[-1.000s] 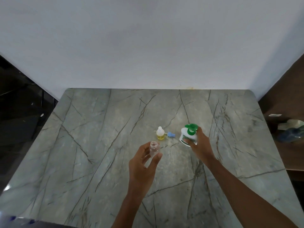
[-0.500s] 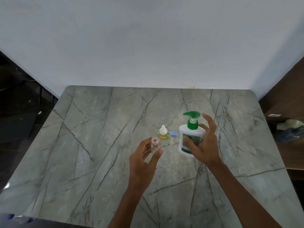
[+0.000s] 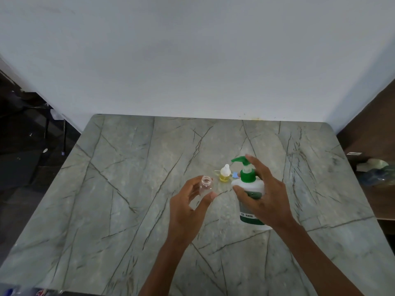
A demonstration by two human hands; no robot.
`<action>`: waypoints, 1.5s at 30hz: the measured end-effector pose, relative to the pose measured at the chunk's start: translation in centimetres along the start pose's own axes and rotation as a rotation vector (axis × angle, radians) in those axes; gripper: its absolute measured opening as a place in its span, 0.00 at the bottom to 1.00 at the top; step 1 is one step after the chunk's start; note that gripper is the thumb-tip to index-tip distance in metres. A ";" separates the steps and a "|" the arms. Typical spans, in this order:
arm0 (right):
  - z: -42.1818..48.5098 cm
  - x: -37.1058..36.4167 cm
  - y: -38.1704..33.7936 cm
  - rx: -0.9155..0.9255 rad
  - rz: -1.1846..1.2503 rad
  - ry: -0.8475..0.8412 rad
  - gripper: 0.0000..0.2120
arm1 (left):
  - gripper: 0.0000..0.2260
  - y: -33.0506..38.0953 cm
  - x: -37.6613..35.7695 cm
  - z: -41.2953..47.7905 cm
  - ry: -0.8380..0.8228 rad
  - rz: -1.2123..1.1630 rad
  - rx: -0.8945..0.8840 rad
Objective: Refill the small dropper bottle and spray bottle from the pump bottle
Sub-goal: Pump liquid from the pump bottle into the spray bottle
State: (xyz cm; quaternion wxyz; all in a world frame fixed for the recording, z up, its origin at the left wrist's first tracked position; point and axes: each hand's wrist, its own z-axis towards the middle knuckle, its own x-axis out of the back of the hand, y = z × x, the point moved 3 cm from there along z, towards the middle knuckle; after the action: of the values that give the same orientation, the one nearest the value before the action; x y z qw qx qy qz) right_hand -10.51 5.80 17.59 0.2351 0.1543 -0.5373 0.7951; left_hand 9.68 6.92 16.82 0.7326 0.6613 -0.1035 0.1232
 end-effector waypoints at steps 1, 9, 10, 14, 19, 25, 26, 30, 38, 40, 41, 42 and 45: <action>-0.1 -0.3 -0.3 -0.008 -0.007 -0.003 0.37 | 0.19 -0.2 0.4 0.0 -0.007 0.007 -0.004; -0.9 -2.5 -4.1 0.018 -0.138 -0.077 0.37 | 0.19 -1.8 3.1 0.3 -0.080 0.000 -0.022; -0.9 -2.8 -4.7 0.025 -0.162 -0.095 0.38 | 0.19 -2.0 3.3 0.4 -0.093 0.002 -0.028; -1.4 -3.7 -6.6 0.092 -0.312 -0.171 0.36 | 0.21 -2.8 3.8 0.5 -0.126 0.020 -0.027; -1.6 -3.8 -7.2 0.114 -0.450 -0.195 0.36 | 0.17 -2.7 3.9 0.5 -0.166 0.030 -0.049; -1.5 -3.4 -7.4 0.149 -0.569 -0.274 0.40 | 0.17 -2.6 3.9 0.7 -0.171 0.062 -0.087; -1.4 -3.2 -7.4 0.154 -0.588 -0.277 0.40 | 0.17 -2.5 3.8 0.6 -0.171 0.064 -0.094; -1.2 -2.5 -7.0 0.158 -0.639 -0.299 0.39 | 0.18 -2.0 3.0 0.3 -0.137 0.072 -0.109; -1.2 -1.4 -5.3 0.138 -0.572 -0.336 0.37 | 0.21 -1.5 1.1 -0.4 -0.112 0.081 -0.102; -1.3 -1.2 -5.1 0.148 -0.569 -0.343 0.37 | 0.21 -1.5 0.8 -0.7 -0.113 0.084 -0.098; -1.3 -1.1 -5.0 0.156 -0.569 -0.346 0.37 | 0.20 -1.5 0.6 -0.8 -0.113 0.090 -0.092; -1.4 -1.0 -5.0 0.163 -0.570 -0.348 0.37 | 0.20 -1.5 0.5 -0.9 -0.114 0.098 -0.084; -1.4 -0.8 -4.7 0.174 -0.562 -0.349 0.36 | 0.20 -1.7 0.1 -1.2 -0.120 0.124 -0.061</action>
State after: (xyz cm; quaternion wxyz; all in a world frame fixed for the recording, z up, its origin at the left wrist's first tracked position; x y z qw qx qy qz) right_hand -7.24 8.43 20.34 0.3353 0.4494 -0.4361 0.7039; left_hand 10.25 7.94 15.14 0.7360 0.6371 -0.1916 0.1253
